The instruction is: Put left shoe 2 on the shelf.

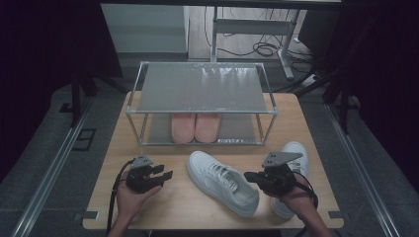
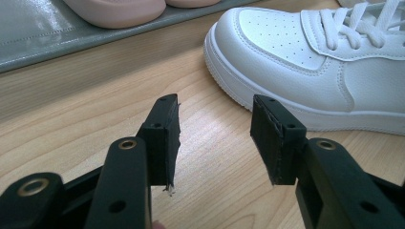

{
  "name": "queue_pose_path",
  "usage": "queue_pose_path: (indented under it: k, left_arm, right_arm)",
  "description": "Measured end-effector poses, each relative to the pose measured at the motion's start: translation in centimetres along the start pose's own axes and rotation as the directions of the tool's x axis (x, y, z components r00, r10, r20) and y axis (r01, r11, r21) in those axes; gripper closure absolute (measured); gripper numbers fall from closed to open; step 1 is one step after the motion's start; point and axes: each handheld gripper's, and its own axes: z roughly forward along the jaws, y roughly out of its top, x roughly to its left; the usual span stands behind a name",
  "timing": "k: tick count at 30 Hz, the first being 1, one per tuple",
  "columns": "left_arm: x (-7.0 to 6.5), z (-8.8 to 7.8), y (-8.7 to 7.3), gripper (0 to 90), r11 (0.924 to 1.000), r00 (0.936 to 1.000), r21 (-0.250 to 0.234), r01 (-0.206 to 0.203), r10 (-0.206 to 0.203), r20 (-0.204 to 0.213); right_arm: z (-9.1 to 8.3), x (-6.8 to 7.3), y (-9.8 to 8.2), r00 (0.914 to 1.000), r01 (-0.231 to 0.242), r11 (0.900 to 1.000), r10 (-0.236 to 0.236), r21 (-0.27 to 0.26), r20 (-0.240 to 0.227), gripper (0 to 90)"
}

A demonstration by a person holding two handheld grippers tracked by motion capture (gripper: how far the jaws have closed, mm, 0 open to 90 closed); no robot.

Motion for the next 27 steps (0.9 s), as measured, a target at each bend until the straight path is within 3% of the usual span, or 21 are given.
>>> queue_pose_path:
  k: [7, 11, 16, 27]
  left_arm:
    - [0.1, 0.0, -0.1, 52.8, 1.0, 1.0, 0.002, 0.001, -0.001, -0.002]
    - [0.0, 0.0, 0.0, 51.9, 1.0, 1.0, 0.001, 0.003, -0.003, -0.004]
    - [0.0, 0.1, -0.1, 51.7, 1.0, 1.0, 0.005, 0.002, -0.002, -0.005]
    - [0.1, 0.1, -0.1, 51.6, 1.0, 1.0, 0.006, 0.005, -0.005, -0.005]
  right_arm:
    - [0.8, -0.6, 0.1, 1.0, -0.009, 1.0, 0.009, 0.013, 0.001, 84.8]
    - [1.3, -0.8, 0.1, 1.0, -0.009, 1.0, 0.009, 0.02, 0.002, 66.4]
    - [2.1, -1.0, 0.0, 0.9996, -0.026, 0.999, 0.025, 0.042, 0.009, 57.4]
    - [3.9, -1.0, 0.0, 0.9992, -0.032, 0.996, 0.03, 0.083, 0.026, 55.1]
